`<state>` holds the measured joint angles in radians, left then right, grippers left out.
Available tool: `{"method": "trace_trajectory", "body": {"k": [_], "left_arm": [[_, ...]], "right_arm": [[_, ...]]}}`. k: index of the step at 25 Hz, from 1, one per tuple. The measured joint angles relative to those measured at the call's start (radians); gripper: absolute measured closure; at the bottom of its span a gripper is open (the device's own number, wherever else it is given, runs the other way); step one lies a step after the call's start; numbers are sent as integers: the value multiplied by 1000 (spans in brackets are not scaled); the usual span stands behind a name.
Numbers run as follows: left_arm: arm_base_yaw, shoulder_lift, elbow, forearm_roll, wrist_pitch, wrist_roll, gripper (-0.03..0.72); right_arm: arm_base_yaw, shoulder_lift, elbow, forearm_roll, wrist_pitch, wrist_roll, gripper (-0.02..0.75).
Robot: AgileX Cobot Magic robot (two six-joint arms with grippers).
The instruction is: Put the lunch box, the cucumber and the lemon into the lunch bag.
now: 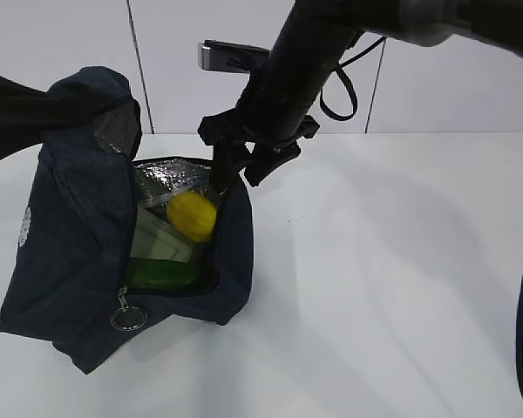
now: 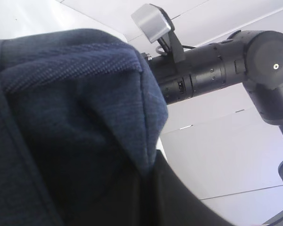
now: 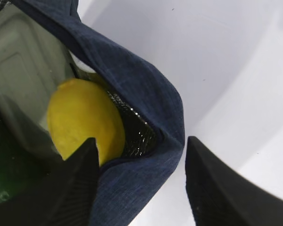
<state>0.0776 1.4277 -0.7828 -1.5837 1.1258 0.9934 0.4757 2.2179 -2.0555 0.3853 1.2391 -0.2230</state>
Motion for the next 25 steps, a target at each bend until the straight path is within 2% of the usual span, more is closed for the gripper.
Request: {"method": "trace_trajectory", "body": {"k": [10, 13, 19, 25], "left_arm": [[0, 0, 0, 0, 0, 0, 695], [0, 0, 0, 0, 1, 0, 695], [0, 0, 0, 0, 1, 0, 695], [0, 0, 0, 30, 2, 0, 695]], "right_arm": [[0, 67, 0, 23, -3, 0, 367], [0, 68, 0, 24, -6, -6, 454], [0, 68, 0, 24, -7, -68, 710], [0, 36, 4, 12, -7, -91, 730]]}}
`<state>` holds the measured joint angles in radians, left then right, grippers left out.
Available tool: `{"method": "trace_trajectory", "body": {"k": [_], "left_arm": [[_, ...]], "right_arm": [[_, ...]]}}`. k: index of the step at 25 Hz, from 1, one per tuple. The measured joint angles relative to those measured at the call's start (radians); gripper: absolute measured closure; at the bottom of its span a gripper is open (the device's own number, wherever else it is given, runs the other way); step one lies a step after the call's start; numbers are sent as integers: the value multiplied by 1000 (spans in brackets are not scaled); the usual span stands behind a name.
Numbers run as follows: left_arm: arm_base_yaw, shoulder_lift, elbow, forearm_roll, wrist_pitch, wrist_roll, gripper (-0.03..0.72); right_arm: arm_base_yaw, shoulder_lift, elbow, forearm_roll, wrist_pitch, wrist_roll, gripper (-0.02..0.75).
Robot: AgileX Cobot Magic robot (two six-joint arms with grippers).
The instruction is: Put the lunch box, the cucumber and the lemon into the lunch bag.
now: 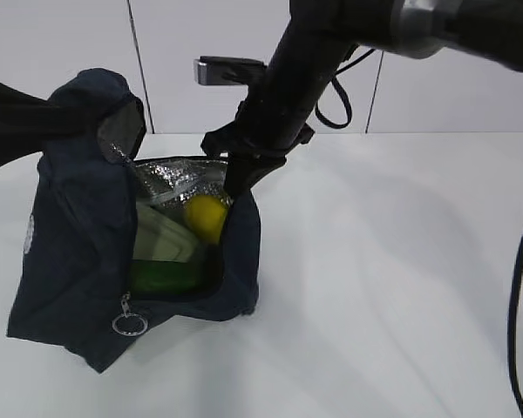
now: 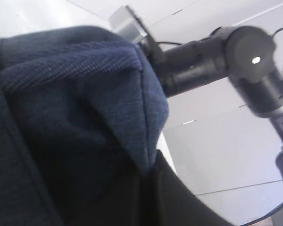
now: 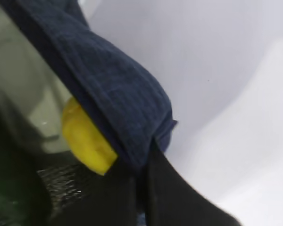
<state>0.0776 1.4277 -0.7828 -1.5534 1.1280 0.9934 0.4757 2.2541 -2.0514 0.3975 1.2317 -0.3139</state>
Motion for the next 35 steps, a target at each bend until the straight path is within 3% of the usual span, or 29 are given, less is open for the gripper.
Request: {"method": "trace_trajectory", "body": {"k": [11, 19, 24, 35], "left_arm": [[-12, 0, 0, 122, -36, -72, 695], [-218, 0, 0, 149, -120, -123, 695], [-298, 0, 0, 149, -174, -150, 695], [-335, 0, 0, 47, -282, -170, 695]], "right_arm": [[0, -161, 4, 62, 20, -28, 730], [0, -169, 4, 118, 28, -31, 730], [0, -227, 6, -2, 37, -15, 730], [0, -283, 98, -86, 38, 27, 730]]}}
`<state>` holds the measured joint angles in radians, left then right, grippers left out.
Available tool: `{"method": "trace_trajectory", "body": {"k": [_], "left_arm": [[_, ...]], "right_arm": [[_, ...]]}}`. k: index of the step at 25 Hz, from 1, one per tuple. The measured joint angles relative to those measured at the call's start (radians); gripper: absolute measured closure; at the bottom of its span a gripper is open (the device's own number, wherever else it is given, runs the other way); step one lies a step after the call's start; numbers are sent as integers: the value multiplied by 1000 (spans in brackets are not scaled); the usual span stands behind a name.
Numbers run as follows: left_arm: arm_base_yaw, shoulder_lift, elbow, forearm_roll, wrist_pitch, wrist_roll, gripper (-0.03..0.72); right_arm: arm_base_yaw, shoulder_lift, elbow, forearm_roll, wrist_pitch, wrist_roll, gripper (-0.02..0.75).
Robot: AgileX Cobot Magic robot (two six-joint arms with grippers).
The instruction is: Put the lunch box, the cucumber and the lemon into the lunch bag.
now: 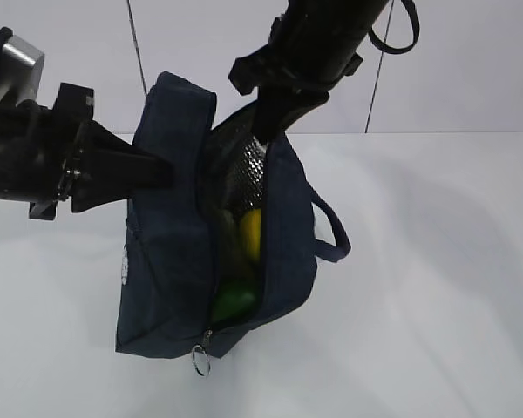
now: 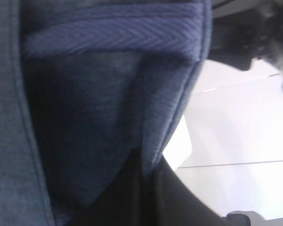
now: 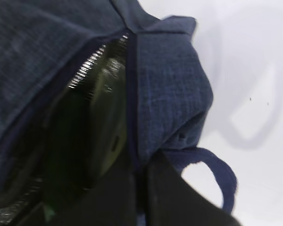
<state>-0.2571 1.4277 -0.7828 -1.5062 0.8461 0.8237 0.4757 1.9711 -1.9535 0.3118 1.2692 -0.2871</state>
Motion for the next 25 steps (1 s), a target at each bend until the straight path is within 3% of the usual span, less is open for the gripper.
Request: {"method": "trace_trajectory", "body": {"k": [14, 25], "left_arm": [[-122, 49, 0, 47, -38, -120, 695], [-134, 77, -2, 166, -94, -194, 695]], "right_arm": [[0, -113, 133, -55, -3, 2, 730], [0, -137, 259, -39, -33, 2, 730]]}}
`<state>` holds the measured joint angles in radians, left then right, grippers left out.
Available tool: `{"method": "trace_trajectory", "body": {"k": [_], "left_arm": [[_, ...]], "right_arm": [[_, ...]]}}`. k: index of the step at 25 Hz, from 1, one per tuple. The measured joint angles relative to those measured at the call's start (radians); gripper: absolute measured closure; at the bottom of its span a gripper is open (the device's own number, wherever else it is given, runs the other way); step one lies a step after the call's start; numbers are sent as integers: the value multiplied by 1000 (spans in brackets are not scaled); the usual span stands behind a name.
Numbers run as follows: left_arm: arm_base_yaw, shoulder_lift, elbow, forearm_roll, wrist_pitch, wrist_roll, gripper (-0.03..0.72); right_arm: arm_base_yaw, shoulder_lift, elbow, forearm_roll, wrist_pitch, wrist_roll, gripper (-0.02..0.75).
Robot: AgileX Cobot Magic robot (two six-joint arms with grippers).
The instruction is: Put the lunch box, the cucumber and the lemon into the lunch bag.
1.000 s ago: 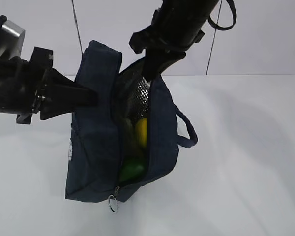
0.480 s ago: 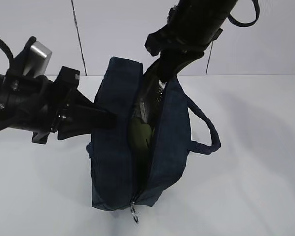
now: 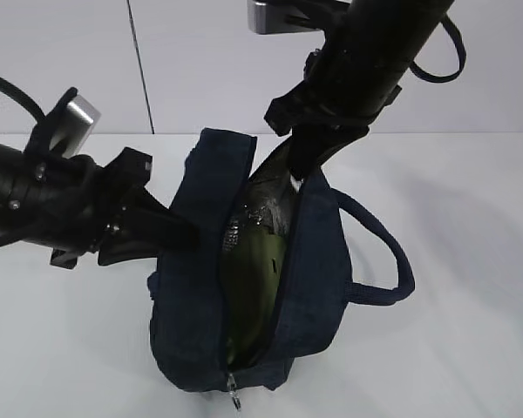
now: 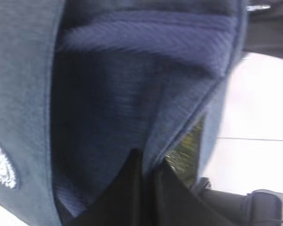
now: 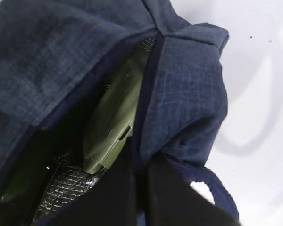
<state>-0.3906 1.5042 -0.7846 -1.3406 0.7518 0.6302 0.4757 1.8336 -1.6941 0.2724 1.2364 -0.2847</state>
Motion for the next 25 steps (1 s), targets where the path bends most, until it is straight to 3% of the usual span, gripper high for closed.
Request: {"method": "trace_trajectory", "body": {"k": [25], "left_arm": [[0, 87, -4, -89, -140, -8, 695]], "right_arm": [[0, 78, 0, 109, -54, -161, 730]]}}
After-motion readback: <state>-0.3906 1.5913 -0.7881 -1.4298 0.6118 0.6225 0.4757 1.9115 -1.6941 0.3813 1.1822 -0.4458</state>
